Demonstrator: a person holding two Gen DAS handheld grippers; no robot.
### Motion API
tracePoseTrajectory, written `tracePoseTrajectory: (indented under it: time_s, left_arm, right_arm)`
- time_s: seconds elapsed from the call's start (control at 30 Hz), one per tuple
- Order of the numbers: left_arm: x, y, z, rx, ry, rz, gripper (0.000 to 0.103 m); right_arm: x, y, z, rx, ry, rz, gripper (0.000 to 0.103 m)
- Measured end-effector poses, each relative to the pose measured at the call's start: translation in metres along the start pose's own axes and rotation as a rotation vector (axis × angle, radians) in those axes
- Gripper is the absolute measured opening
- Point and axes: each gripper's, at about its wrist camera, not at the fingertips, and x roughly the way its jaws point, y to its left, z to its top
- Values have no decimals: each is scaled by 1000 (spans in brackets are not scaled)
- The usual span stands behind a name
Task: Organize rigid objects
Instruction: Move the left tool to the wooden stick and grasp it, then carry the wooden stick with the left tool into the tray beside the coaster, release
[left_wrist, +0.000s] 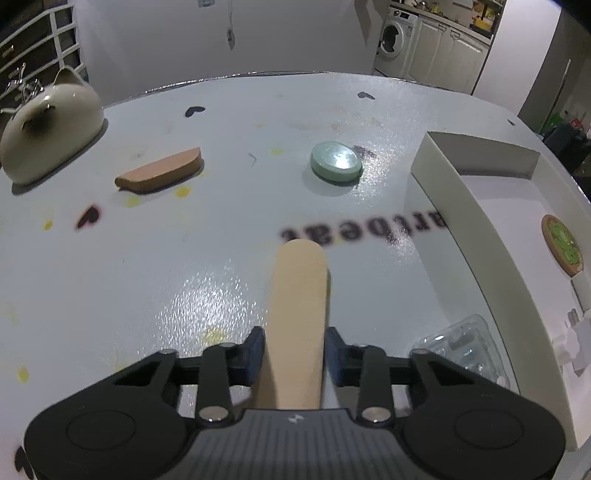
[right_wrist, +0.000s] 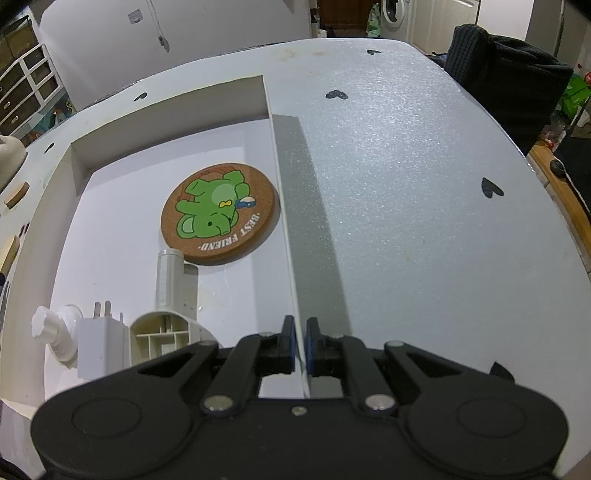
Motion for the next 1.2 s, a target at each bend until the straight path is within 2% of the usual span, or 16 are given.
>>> tracePoseTrajectory:
  time_s: [0.43,0.67,1.0,1.2]
  left_arm:
    - [-8,-25,6,-74,-23,1,35]
    - [-35,-47,26,-86,-102,-7,35]
    - [-63,-115,69,-62,-189,-134,34]
    - [-46,-163,86,-57,-161,-201,34]
  right_arm:
    - [-1,-1,0,-10,-1,12,6]
    - [0,-2,0,-15,-3,20,6]
    - [0,-1,1,-21,7,17,5]
    - [1,0,2,-25,7,12,5]
